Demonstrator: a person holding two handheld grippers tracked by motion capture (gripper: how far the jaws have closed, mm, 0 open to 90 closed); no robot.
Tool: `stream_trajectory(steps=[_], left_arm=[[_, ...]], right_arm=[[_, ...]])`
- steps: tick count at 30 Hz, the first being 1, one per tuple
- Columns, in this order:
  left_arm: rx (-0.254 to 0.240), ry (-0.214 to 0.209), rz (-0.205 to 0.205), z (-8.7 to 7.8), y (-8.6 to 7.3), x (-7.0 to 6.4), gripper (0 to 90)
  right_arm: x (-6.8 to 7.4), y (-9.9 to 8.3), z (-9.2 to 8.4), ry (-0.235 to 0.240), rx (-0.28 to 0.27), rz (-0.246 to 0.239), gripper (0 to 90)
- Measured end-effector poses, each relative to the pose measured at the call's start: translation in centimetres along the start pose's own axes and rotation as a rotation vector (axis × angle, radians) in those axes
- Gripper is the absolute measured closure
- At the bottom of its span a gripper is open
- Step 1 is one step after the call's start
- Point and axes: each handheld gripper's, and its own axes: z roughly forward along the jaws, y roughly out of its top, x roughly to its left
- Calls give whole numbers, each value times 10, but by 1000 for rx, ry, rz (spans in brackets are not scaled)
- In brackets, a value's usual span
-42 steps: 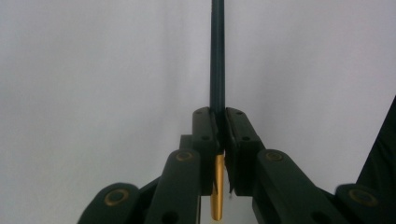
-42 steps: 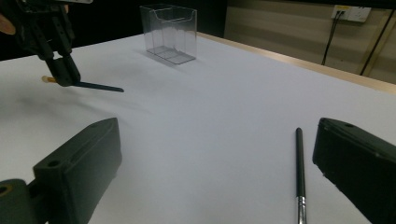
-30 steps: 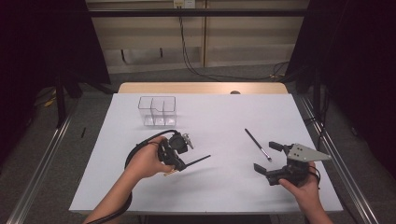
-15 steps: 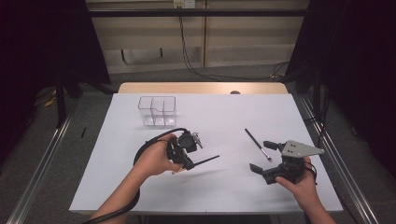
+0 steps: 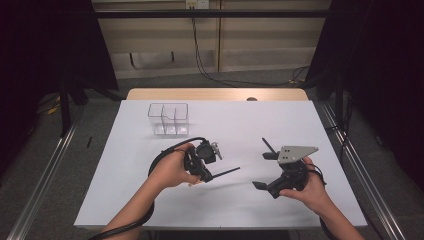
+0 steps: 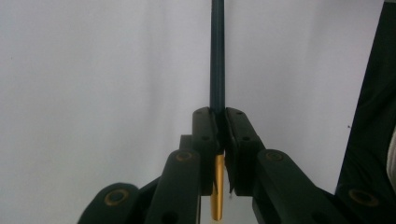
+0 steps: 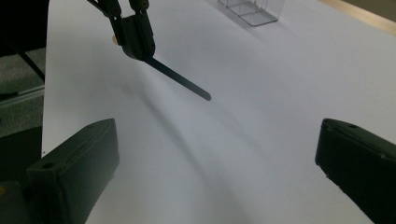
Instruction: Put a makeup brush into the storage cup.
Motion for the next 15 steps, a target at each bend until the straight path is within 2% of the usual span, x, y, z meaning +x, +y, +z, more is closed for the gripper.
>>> stream_trajectory(steps=[9,11,12,15], left_arm=[[4,-17,30,0,5,-1,835],[6,-20,40,-1,6,-3,835],[6,-20,40,-1,6,-3,835],[-5,-22,35,0,6,-3,835]], right_arm=[[-2,18,14,57,119,-25,52],[-3,21,18,70,165,-35,69],[-3,21,18,70,165,-35,69],[-4,24,23,83,223,-66,97]])
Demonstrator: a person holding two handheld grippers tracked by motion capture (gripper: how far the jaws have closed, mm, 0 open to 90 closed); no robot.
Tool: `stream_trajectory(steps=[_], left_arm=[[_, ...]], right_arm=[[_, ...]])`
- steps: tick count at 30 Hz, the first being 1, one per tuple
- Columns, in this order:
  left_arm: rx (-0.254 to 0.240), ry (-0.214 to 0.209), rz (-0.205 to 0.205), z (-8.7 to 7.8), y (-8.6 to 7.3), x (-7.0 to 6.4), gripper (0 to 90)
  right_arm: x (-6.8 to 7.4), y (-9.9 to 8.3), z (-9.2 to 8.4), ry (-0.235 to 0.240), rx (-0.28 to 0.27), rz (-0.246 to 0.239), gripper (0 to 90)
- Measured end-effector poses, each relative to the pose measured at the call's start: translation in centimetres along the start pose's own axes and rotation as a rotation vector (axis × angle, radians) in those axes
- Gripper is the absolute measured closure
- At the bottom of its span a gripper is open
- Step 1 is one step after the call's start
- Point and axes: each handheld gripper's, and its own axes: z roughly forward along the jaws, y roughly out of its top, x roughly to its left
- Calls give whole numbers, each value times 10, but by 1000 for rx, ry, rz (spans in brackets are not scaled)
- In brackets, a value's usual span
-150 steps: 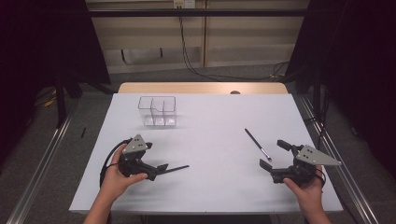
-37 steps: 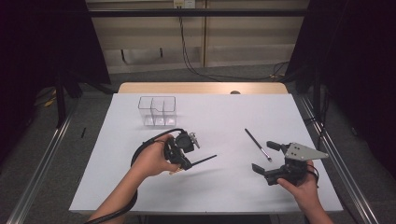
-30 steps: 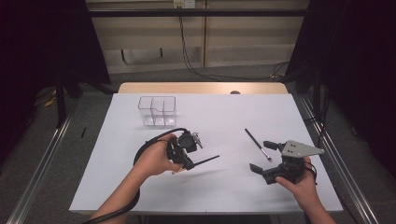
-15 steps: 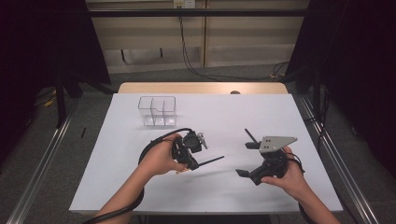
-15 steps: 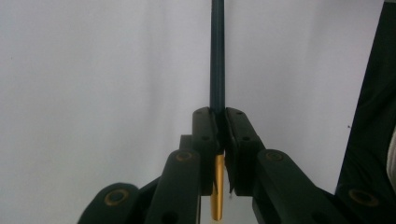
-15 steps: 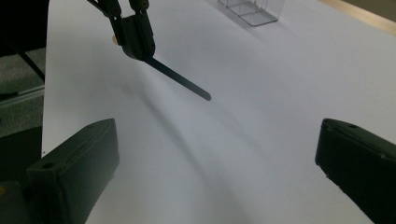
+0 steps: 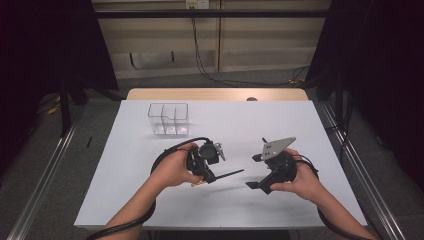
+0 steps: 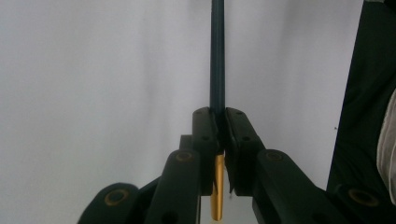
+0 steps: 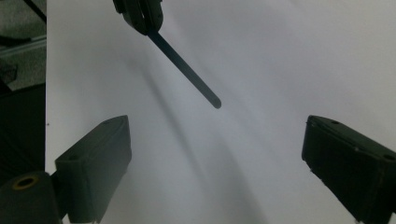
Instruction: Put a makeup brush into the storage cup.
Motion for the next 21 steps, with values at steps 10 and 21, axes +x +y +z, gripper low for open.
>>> stream_trajectory(steps=[10,21], left_arm=[[-2,-14,24,0,5,-3,835],[0,-28,48,2,10,-3,835]], right_arm=[[-4,9,6,76,71,-42,293],[-4,19,11,103,76,-117,518]])
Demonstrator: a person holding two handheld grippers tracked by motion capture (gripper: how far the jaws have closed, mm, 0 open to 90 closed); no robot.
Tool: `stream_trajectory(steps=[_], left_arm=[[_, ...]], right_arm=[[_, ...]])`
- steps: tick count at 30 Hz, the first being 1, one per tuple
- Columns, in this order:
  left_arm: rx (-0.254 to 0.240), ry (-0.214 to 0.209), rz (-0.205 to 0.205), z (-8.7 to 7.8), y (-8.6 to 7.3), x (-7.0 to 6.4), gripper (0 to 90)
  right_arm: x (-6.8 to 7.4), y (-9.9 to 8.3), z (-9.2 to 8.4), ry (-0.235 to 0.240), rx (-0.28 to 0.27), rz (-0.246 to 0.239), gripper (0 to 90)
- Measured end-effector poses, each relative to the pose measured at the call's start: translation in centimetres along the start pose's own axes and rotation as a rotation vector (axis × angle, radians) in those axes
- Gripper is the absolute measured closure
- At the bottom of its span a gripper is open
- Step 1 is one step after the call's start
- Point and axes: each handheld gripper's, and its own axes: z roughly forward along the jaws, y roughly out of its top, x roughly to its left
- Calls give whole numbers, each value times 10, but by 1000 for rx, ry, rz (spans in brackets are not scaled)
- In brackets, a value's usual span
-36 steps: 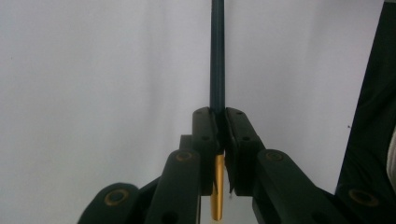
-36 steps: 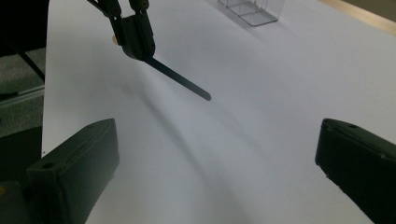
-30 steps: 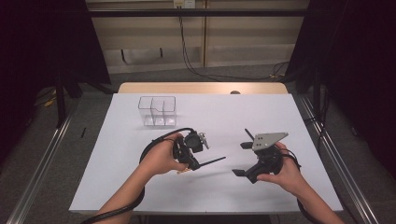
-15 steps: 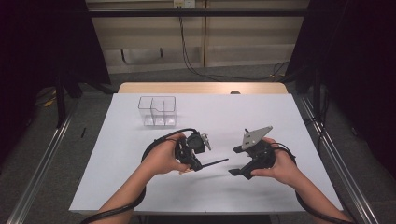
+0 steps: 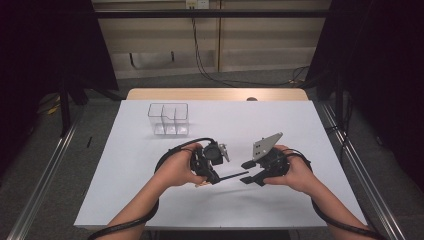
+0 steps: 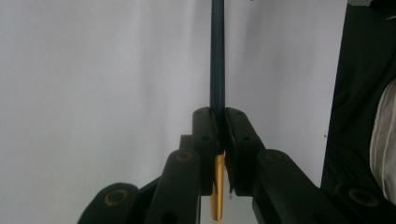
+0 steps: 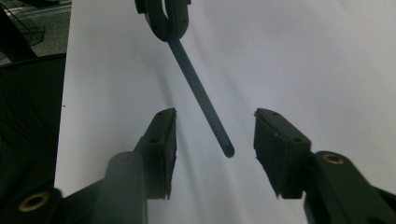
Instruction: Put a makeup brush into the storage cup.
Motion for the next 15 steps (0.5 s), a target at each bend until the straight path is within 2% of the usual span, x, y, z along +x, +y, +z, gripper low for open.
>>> stream_trajectory(steps=[4,8,10,15], left_arm=[[-12,2,-2,1,1,0,835],[-30,-13,-9,2,2,-1,835],[-26,-19,3,2,3,-1,835],[-27,-40,13,3,4,0,834]], right_arm=[[1,5,0,-4,5,-49,628],[2,8,2,16,14,-81,678],[4,9,4,33,21,-90,752],[6,8,4,44,52,-141,804]])
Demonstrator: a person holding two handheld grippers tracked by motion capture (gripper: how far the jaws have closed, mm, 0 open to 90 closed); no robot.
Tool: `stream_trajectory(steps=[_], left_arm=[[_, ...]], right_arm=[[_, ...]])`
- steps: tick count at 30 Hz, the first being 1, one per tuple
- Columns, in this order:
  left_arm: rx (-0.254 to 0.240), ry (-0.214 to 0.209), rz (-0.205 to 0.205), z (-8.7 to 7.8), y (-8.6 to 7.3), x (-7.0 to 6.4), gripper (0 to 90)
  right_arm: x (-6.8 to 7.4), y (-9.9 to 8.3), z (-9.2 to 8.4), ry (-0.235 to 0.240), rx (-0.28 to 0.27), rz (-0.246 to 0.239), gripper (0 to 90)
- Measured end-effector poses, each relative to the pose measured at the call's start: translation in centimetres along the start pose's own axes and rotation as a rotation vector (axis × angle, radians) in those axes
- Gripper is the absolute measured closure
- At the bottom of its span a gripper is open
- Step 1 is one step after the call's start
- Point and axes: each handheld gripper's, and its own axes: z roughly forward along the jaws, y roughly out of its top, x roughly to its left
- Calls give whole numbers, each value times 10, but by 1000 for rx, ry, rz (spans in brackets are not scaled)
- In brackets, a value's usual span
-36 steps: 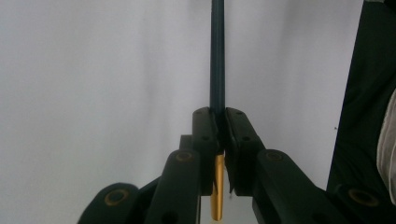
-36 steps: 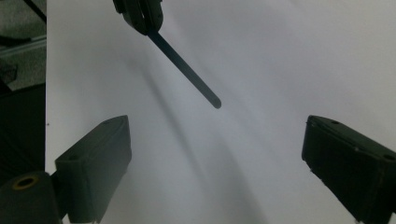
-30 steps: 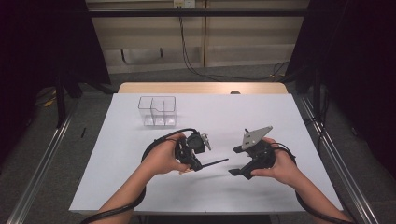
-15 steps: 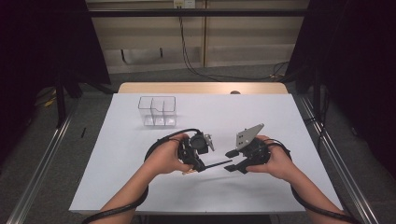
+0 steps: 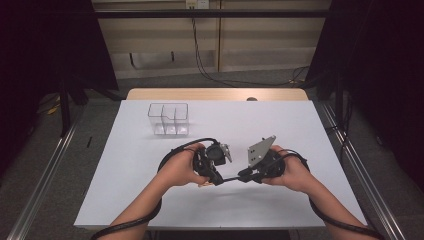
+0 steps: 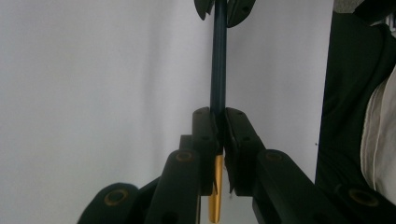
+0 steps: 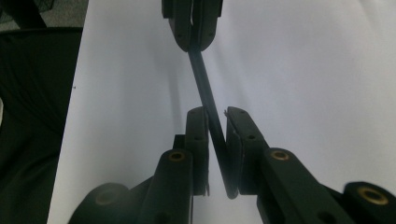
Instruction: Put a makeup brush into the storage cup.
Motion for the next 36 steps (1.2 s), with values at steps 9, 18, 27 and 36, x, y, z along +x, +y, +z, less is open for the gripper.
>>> stream_trajectory(steps=[9,18,27,36], left_arm=[[-85,-55,-36,-11,-1,5,835],[-113,-53,-31,-15,0,6,835],[-116,-52,-32,-14,0,9,833],[-107,-49,-33,-14,-2,10,797]], right_arm=[[1,-10,5,34,0,4,840],[5,-15,12,43,-9,17,856],[6,-18,14,28,-25,29,859],[7,-20,13,19,-32,36,860]])
